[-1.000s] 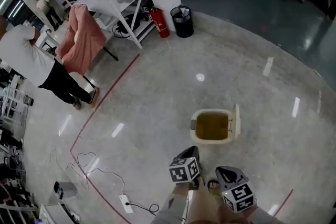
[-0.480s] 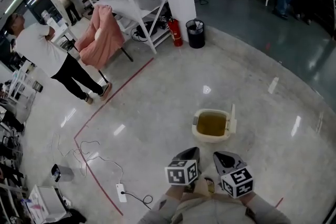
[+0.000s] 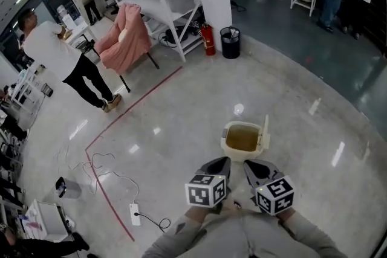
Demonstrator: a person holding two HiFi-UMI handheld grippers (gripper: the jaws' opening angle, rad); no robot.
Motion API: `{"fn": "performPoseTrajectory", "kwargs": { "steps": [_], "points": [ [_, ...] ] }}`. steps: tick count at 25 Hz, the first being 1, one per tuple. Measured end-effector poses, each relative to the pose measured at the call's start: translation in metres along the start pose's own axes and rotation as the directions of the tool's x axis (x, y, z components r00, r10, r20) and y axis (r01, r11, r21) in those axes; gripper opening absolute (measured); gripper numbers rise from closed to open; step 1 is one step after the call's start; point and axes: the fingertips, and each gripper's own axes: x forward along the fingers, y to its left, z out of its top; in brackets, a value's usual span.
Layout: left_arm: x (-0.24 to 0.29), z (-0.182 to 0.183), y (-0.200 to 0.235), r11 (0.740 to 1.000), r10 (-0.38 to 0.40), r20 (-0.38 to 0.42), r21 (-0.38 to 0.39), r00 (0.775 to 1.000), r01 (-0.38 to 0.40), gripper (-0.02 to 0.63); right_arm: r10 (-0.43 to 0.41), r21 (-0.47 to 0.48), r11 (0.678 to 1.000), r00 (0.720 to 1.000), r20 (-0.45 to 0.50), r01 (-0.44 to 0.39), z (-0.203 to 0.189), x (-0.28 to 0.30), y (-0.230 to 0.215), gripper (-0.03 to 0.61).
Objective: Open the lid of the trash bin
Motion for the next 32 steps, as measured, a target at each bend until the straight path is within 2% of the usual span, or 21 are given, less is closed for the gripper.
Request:
{"fn": "performPoseTrajectory", "kwargs": {
  "steps": [6, 11, 32],
  "points": [
    [-0.013, 0.004, -0.005, 1.000, 0.009, 0.038, 0.026, 0.999, -0.010, 0.003, 0.018, -0.021, 1.000, 1.000, 0.016, -0.017, 0.005, -0.001, 0.004, 0.005],
    [-0.017, -0.002, -0.008, 0.999, 0.012, 0.046, 0.048, 0.999, -0.014, 0.003, -0.014, -0.036, 0.999, 1.000, 0.019, 0.014, 0.003, -0.005, -0.005, 0.005],
    [-0.019, -0.003, -0.007, 0.999, -0.001, 0.045, 0.034, 0.999, -0.001, 0.003, -0.057, -0.027, 0.998, 0.997, 0.049, 0.058, 0.008, -0.010, -0.007, 0.005]
  ]
}}
